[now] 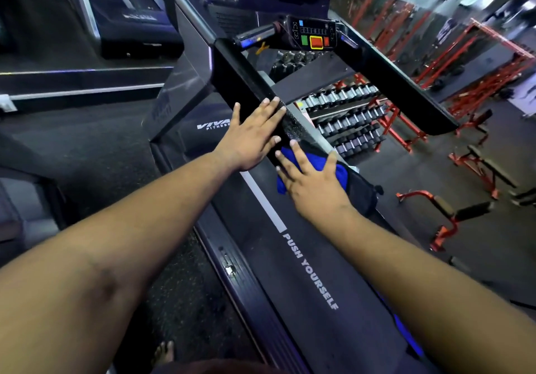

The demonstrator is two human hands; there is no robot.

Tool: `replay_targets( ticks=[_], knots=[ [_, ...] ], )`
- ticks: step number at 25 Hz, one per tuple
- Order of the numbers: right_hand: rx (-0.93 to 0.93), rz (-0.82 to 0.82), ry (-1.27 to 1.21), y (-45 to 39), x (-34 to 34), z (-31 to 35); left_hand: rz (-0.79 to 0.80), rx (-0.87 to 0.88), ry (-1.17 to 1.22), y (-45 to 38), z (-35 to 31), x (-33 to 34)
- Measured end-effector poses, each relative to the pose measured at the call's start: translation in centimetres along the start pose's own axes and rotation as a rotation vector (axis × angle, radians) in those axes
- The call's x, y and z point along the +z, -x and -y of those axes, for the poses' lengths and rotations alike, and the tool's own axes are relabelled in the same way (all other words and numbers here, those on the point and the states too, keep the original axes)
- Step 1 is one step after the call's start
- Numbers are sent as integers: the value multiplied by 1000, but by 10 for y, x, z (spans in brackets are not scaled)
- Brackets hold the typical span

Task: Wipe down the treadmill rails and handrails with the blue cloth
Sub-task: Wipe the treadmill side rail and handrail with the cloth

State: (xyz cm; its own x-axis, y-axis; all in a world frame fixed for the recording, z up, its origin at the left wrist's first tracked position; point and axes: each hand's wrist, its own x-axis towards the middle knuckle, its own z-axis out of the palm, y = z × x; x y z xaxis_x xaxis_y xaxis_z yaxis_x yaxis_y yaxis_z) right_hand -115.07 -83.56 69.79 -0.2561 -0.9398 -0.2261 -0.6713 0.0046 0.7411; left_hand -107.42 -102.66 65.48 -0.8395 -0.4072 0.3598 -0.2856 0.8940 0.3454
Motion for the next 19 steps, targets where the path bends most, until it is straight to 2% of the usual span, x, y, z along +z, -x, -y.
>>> replay_targets(
  ticks=[6, 11, 13, 17, 19],
  knots=[
    [317, -178, -429, 47, 19, -20, 48, 22, -48, -4, 15, -6],
    [343, -50, -638, -51, -17, -33, 23, -37, 64, -19, 16, -13],
    [326, -78, -655, -56, -19, -38, 42, -46, 49, -25, 19, -15],
    [448, -150, -415, 24, 6, -17, 48, -19, 44, -29, 25, -13],
    [448, -138, -403, 36, 17, -14, 43, -29, 59, -28, 23, -8]
  ],
)
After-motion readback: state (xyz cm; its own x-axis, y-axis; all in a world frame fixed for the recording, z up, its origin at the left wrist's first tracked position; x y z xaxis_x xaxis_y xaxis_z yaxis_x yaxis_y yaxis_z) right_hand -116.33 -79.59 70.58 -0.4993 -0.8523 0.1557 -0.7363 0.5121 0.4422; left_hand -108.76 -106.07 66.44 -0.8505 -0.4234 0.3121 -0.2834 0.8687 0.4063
